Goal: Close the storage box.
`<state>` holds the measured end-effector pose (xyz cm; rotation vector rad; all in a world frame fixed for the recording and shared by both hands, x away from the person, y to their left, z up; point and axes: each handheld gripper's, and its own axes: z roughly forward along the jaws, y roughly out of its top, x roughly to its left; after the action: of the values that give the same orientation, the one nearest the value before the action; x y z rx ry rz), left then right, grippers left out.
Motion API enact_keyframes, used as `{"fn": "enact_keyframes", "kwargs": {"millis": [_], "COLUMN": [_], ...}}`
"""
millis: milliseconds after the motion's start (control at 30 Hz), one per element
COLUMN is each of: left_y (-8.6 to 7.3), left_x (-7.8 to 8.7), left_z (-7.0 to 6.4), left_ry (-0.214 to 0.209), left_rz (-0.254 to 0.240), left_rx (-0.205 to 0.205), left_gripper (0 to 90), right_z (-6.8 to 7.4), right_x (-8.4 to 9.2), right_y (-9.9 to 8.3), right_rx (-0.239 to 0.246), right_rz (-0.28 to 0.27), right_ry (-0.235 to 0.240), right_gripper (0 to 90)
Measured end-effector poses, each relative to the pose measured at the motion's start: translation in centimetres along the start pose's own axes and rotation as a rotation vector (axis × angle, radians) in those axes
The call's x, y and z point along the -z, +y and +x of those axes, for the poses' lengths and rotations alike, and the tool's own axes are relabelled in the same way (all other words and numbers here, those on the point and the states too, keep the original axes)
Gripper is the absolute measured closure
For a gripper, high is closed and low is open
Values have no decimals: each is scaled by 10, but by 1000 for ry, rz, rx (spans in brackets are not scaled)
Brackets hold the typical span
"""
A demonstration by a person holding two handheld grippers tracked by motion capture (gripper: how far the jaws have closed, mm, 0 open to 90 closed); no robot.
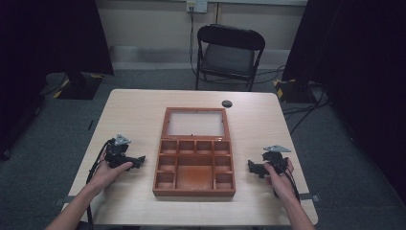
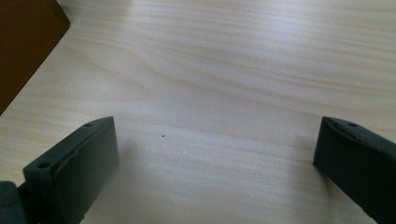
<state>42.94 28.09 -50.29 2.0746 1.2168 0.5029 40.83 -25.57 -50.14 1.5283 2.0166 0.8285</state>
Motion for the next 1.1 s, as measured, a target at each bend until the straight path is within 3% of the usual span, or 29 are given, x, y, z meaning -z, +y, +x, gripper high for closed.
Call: {"fn": "enact_keyframes", "kwargs": {"millis": [200, 267, 333, 367, 400, 433, 533, 600, 633, 667, 733, 767, 867, 900, 933, 1100], "left_y": [5, 6, 7, 7, 8, 9, 11, 20, 20, 24, 26, 34, 39, 42, 47, 66], "left_x": [1, 4, 6, 6, 6, 6, 5, 2, 2, 2, 2, 0, 1, 1, 0, 1], "left_z": [0, 0, 1, 1, 1, 1, 2, 3, 3, 3, 3, 3, 3, 4, 5, 8], "left_ry": [-3, -10, -37, -37, -51, -43, -54, -92, -92, -69, -71, -100, -74, -77, -81, -95], "left_rz": [42, 28, 19, 19, 22, 21, 8, 41, 41, -4, -15, 35, -40, -31, 9, -63], "left_rx": [-8, -14, 28, 28, 42, 30, 38, 6, 6, 41, 45, 27, 72, 79, 77, 135], "left_gripper": [24, 103, 197, 187, 190, 194, 198, 197, 199, 202, 202, 201, 204, 209, 210, 215], "right_z": [0, 0, 0, 0, 1, 1, 3, 5, 5, 7, 10, 11, 15, 17, 19, 31], "right_x": [-1, -1, -1, -1, 0, 1, 1, 2, 2, 2, 5, 6, 10, 11, 11, 7], "right_y": [1, 1, 2, 2, 4, 5, 7, 8, 8, 12, 18, 21, 30, 32, 35, 54], "right_rx": [0, 3, 7, 7, 25, 29, 23, 39, 39, 42, 37, 33, 33, 30, 22, 6], "right_rz": [-1, -2, -3, -3, -26, -34, -30, -26, -26, -31, -52, -65, -94, -103, -108, -124], "right_ry": [2, 1, 1, 1, -5, 0, 3, 12, 12, 20, 21, 25, 42, 47, 59, 125], "right_gripper": [0, 0, 22, 22, 140, 180, 156, 132, 132, 158, 146, 147, 146, 149, 157, 162]}}
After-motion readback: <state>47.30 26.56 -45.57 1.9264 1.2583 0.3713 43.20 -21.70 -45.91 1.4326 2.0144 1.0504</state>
